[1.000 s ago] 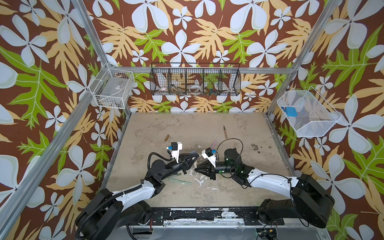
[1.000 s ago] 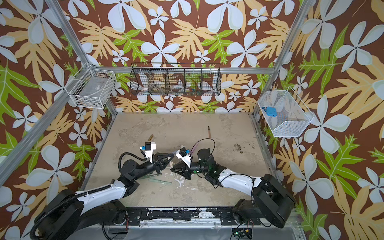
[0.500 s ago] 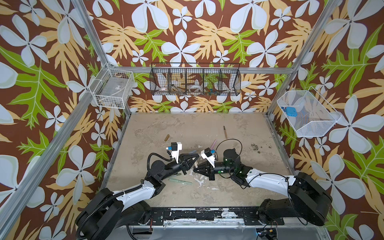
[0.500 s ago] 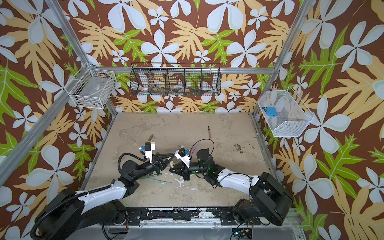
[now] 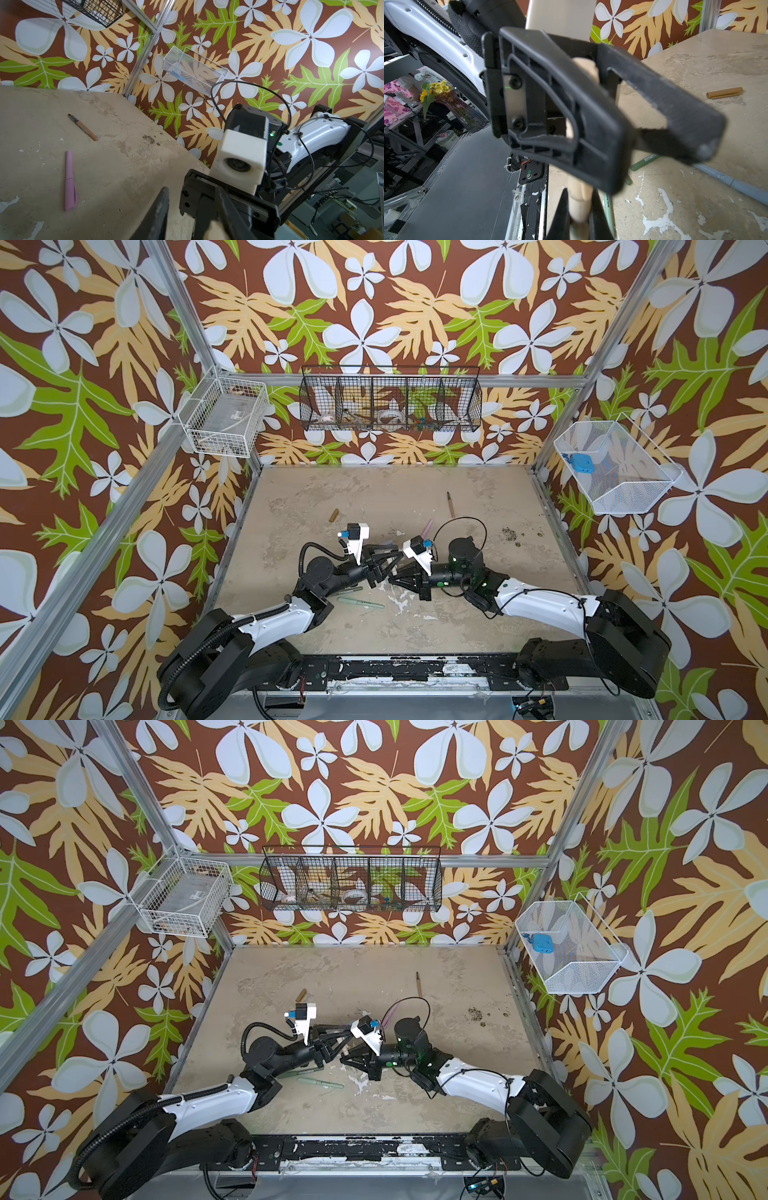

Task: Open the pen caps
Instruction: 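Pull the right gripper away from the left gripper, drawing the barrel out of the cap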

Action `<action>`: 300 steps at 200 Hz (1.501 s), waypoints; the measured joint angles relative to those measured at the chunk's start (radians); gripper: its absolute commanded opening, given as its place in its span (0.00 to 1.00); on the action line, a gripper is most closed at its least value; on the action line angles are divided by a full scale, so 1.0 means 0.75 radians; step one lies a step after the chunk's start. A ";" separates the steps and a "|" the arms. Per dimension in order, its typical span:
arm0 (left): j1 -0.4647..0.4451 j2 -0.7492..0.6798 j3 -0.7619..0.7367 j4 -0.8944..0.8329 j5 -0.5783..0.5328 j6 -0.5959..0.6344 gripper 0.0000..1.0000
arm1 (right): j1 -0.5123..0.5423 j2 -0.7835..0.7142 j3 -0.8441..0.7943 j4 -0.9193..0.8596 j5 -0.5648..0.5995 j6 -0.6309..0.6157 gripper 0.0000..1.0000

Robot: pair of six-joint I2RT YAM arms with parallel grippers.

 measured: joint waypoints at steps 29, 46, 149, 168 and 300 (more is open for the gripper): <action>0.000 -0.020 0.001 -0.001 0.027 0.008 0.09 | 0.000 0.001 0.003 -0.001 0.001 0.005 0.00; 0.000 -0.026 0.003 -0.002 0.031 0.009 0.00 | 0.000 -0.006 0.004 -0.002 0.003 0.004 0.00; -0.004 -0.090 0.016 -0.164 -0.112 -0.022 0.00 | 0.119 -0.093 -0.040 -0.027 0.398 0.008 0.00; -0.005 -0.102 0.013 -0.177 -0.146 -0.034 0.00 | 0.195 -0.130 -0.039 -0.071 0.623 -0.013 0.00; -0.007 -0.144 -0.013 -0.196 -0.174 -0.067 0.00 | 0.215 -0.193 -0.071 -0.087 0.708 -0.151 0.00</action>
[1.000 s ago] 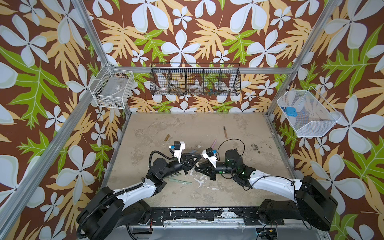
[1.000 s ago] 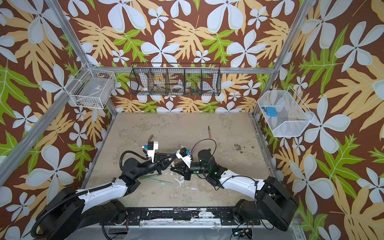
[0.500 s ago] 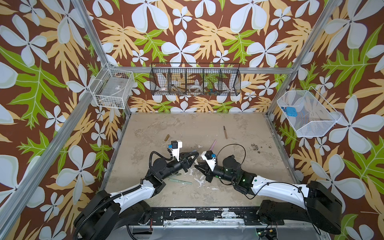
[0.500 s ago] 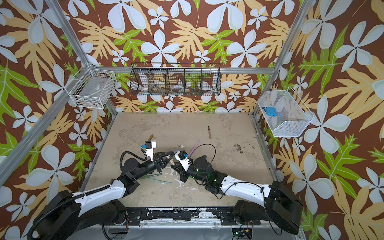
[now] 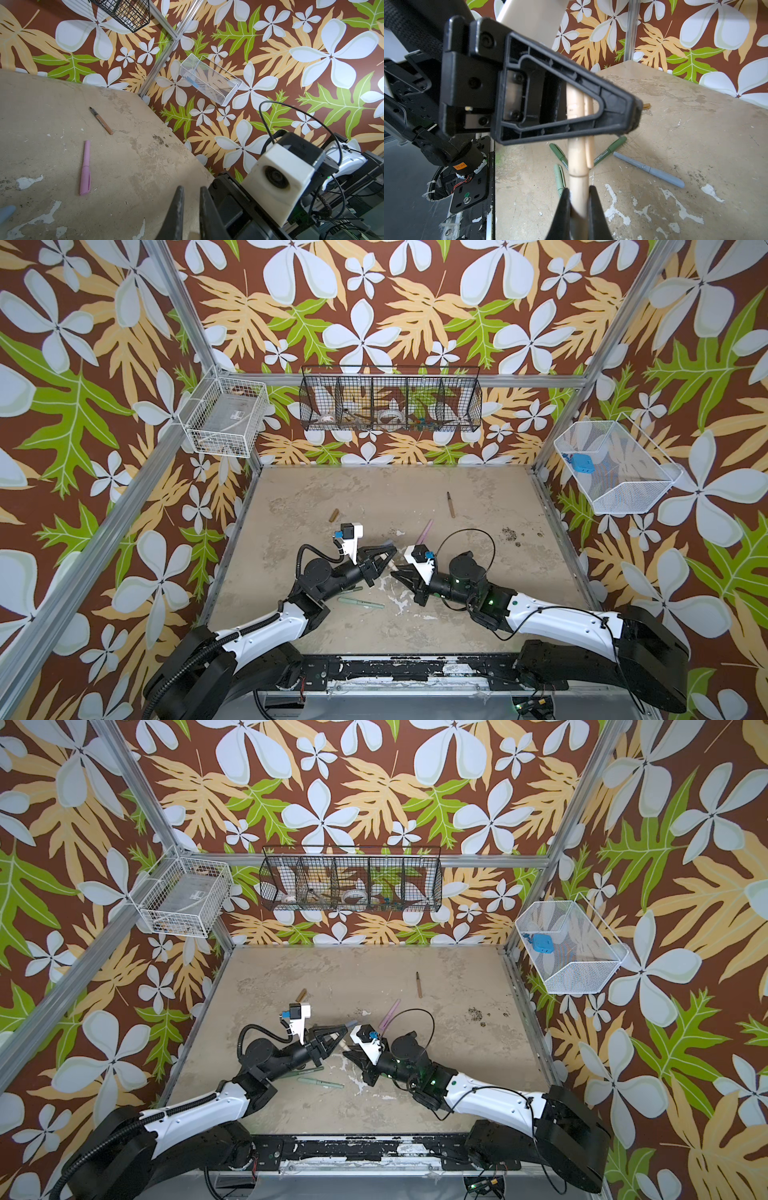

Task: Open the pen caps
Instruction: 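Pull the right gripper away from the left gripper, drawing the barrel out of the cap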

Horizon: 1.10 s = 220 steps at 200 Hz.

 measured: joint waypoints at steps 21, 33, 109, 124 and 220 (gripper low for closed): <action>0.000 0.008 0.000 0.008 -0.001 0.001 0.00 | -0.005 0.011 0.003 0.004 -0.016 0.001 0.00; 0.000 0.005 -0.007 0.012 -0.008 0.001 0.00 | -0.005 0.015 0.000 0.012 -0.022 0.002 0.00; 0.002 -0.021 -0.037 0.024 -0.033 -0.004 0.00 | 0.014 0.044 0.012 0.025 -0.026 0.007 0.00; 0.003 -0.020 -0.039 0.025 -0.049 -0.006 0.00 | 0.046 0.045 0.020 0.010 0.067 -0.001 0.00; 0.003 -0.007 -0.048 0.041 -0.065 -0.036 0.00 | 0.032 -0.001 0.004 -0.022 0.114 -0.089 0.00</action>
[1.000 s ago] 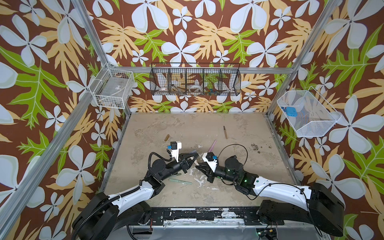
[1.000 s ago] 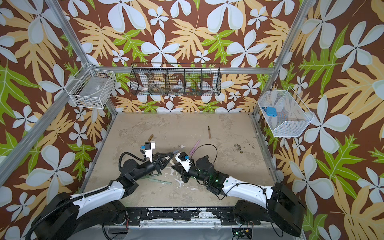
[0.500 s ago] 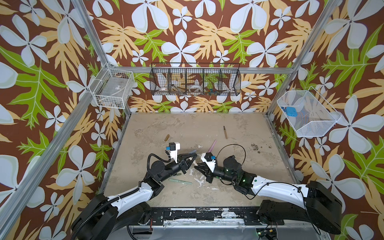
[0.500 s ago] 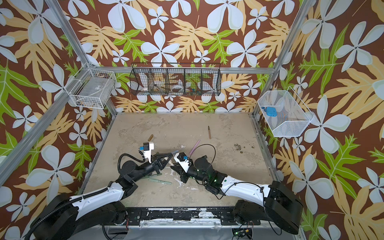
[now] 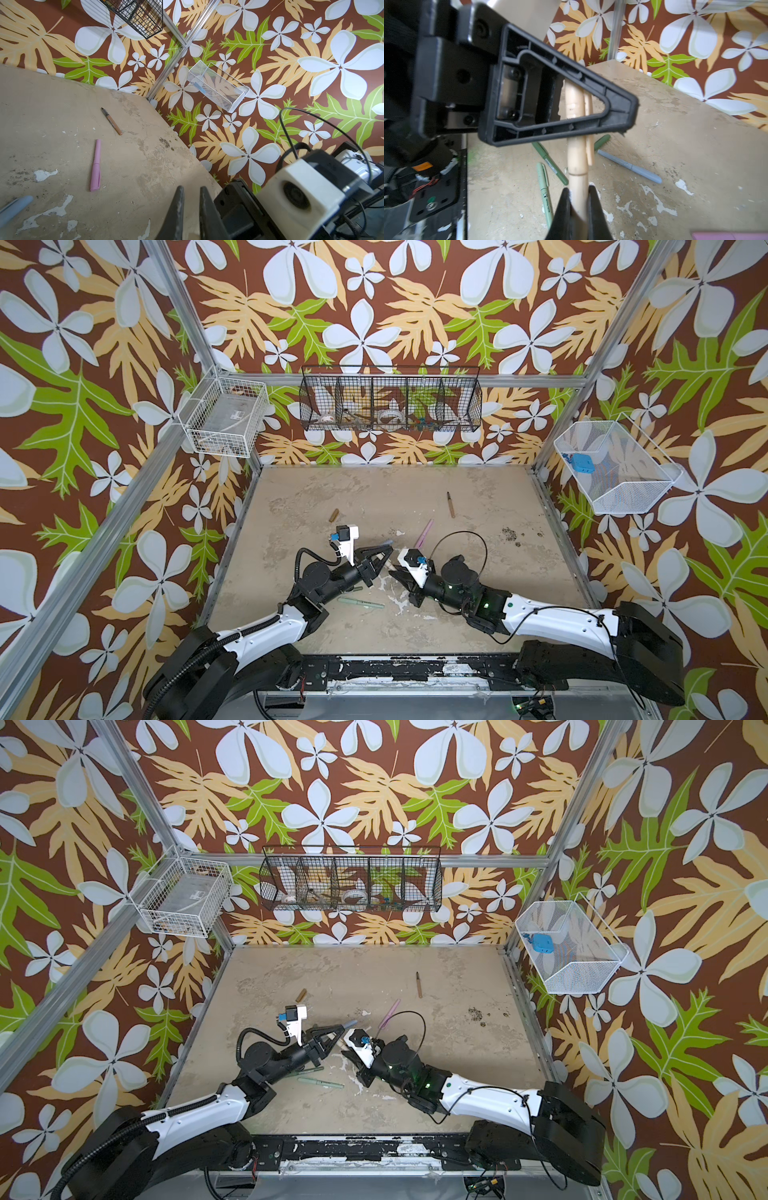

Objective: Open the pen caps

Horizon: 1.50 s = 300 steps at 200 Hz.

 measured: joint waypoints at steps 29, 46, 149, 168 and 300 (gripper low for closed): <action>0.011 -0.009 0.003 0.012 -0.076 0.036 0.00 | -0.207 -0.089 -0.075 0.022 -0.351 0.087 0.00; 0.016 -0.017 0.002 0.015 -0.115 0.052 0.00 | -0.254 -0.086 -0.078 0.023 -0.473 0.138 0.00; 0.033 -0.079 -0.004 -0.061 -0.199 0.106 0.00 | -0.264 -0.073 -0.053 -0.053 -0.476 0.084 0.00; 0.033 -0.112 -0.004 -0.114 -0.263 0.111 0.00 | -0.277 -0.100 -0.078 -0.069 -0.379 0.072 0.00; 0.033 0.055 0.244 -0.626 -0.664 0.149 0.00 | -0.479 -0.179 -0.060 -0.262 0.380 0.235 0.00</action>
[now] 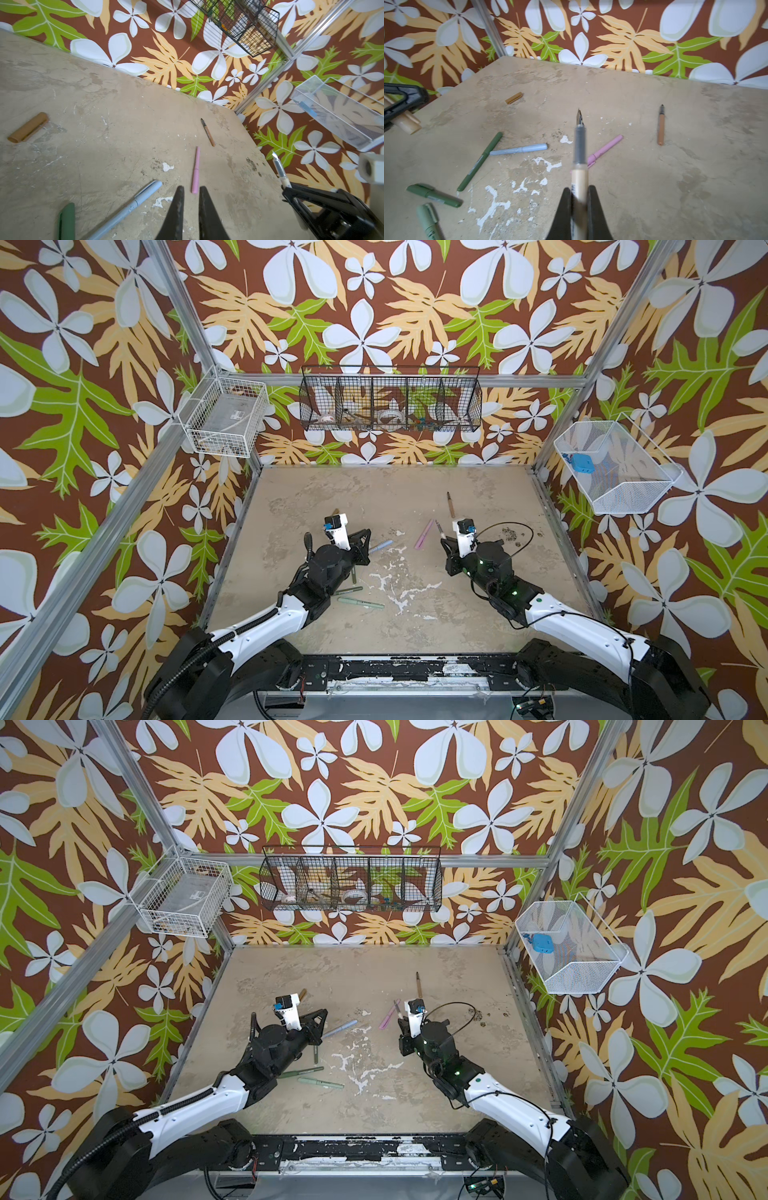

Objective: Open the pen caps

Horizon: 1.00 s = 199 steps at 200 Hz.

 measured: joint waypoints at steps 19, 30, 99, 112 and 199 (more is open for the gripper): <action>0.000 0.110 0.122 -0.089 -0.051 -0.002 0.00 | -0.089 0.063 0.067 -0.052 0.053 0.049 0.00; 0.001 0.169 0.186 -0.129 -0.072 -0.004 0.00 | -0.122 0.106 0.119 -0.089 0.081 0.077 0.00; 0.117 0.592 0.505 -0.203 0.046 -0.001 0.00 | -0.370 0.411 0.392 -0.134 0.053 0.109 0.00; 0.151 0.662 0.586 -0.234 0.076 -0.003 0.00 | -0.415 0.485 0.462 -0.144 0.036 0.106 0.00; 0.367 1.082 1.127 -0.591 0.159 0.107 0.00 | -0.661 1.033 0.887 -0.260 -0.198 0.080 0.00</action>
